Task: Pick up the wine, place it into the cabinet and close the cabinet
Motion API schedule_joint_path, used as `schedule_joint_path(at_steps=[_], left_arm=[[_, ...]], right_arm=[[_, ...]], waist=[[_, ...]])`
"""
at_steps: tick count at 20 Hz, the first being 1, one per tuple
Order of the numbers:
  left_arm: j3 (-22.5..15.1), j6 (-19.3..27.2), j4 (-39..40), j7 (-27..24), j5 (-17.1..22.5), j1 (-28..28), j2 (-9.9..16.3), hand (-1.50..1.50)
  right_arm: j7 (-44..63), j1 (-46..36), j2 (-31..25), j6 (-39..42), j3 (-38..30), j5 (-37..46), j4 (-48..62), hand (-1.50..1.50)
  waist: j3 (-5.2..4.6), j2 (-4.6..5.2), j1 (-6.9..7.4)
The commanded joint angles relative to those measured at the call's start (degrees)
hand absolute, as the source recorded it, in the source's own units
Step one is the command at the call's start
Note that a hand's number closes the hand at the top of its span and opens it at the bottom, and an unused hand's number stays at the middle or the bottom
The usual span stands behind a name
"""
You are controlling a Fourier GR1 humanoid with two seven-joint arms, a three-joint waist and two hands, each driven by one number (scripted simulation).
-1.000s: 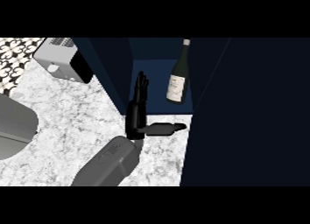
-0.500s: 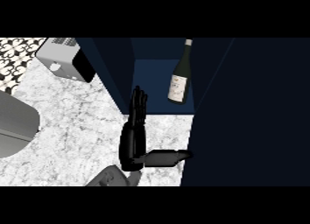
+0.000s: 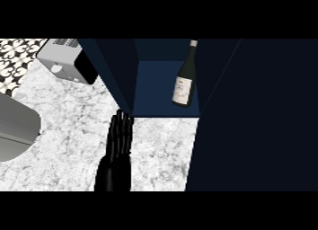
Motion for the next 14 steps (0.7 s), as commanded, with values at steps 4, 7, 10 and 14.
schedule_joint_path(at_steps=[4,7,10,14], left_arm=[[0.5,-8.3,-7.4,-3.2,0.9,10.0,8.4,-1.50],[2.0,-12.1,-11.4,-2.0,1.4,11.6,12.6,-1.50],[4.4,-14.9,-14.7,0.5,3.1,12.1,15.5,-1.50],[6.3,-17.1,-18.3,-1.6,3.4,18.0,19.6,-1.50]], right_arm=[[3.4,4.3,-1.2,3.9,0.4,-10.1,-4.7,1.50],[0.0,1.9,-1.8,5.8,-1.2,-9.3,1.4,1.50],[-1.9,2.7,-2.7,8.0,-2.5,-10.4,0.9,1.50],[1.5,8.0,1.1,6.0,9.6,-3.4,-4.8,1.50]], waist=[[-0.02,0.05,-0.14],[-0.01,0.16,0.10],[0.00,0.17,-0.07],[-0.05,-0.05,0.01]])
